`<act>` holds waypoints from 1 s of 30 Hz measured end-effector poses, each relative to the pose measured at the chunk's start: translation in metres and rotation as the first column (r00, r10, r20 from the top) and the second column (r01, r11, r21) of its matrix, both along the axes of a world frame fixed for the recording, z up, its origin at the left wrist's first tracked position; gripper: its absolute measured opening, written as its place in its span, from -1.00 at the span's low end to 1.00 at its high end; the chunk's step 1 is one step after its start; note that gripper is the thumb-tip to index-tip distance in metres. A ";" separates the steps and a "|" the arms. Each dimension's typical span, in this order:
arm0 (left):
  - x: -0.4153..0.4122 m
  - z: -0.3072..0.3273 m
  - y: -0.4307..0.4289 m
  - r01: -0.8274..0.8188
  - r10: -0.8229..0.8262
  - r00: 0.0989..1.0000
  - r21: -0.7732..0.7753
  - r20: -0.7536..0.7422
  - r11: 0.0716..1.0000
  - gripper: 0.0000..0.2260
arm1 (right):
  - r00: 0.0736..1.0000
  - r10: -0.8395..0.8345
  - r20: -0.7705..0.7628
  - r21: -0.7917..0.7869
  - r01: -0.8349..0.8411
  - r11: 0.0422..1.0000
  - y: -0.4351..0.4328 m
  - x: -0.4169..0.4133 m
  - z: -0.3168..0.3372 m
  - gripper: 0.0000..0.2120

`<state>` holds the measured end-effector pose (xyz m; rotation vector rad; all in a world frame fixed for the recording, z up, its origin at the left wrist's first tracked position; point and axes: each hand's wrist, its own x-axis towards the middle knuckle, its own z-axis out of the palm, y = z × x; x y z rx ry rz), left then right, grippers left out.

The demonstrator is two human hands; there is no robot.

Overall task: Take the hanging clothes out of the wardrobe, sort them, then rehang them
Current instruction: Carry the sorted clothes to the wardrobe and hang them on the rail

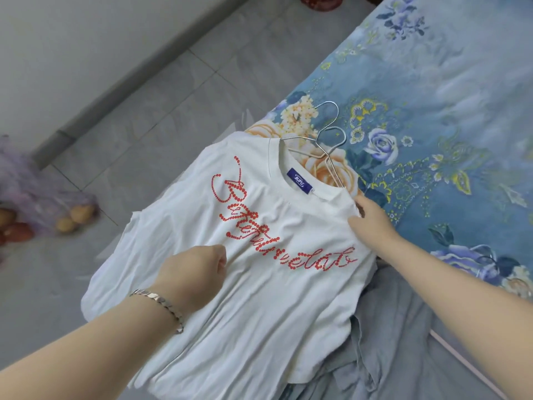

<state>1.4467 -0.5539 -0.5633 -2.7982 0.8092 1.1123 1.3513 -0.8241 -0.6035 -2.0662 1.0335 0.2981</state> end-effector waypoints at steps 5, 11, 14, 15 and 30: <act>-0.016 0.051 0.030 -0.056 0.059 0.998 -0.056 0.038 0.997 -0.81 | 0.977 0.132 0.169 0.224 -0.168 0.960 0.058 -0.017 0.065 -0.80; -0.048 0.126 0.104 -0.101 0.122 0.976 -0.118 0.183 0.988 -0.78 | 0.910 0.298 0.289 0.139 -0.347 0.927 0.147 -0.037 0.156 -0.85; -0.076 0.173 0.160 -0.159 0.192 0.945 -0.142 0.264 0.977 -0.80 | 0.882 0.366 0.298 -0.025 -0.376 0.926 0.197 -0.054 0.199 -0.57; -0.088 0.190 0.182 -0.171 0.213 0.932 -0.162 0.294 0.972 -0.83 | 0.873 0.374 0.314 -0.071 -0.371 0.926 0.216 -0.062 0.214 -0.52; -0.316 0.355 0.427 -0.570 0.604 0.641 -0.233 0.474 0.788 -0.89 | 0.492 0.682 0.542 -0.177 -0.726 0.664 0.432 -0.167 0.418 -0.80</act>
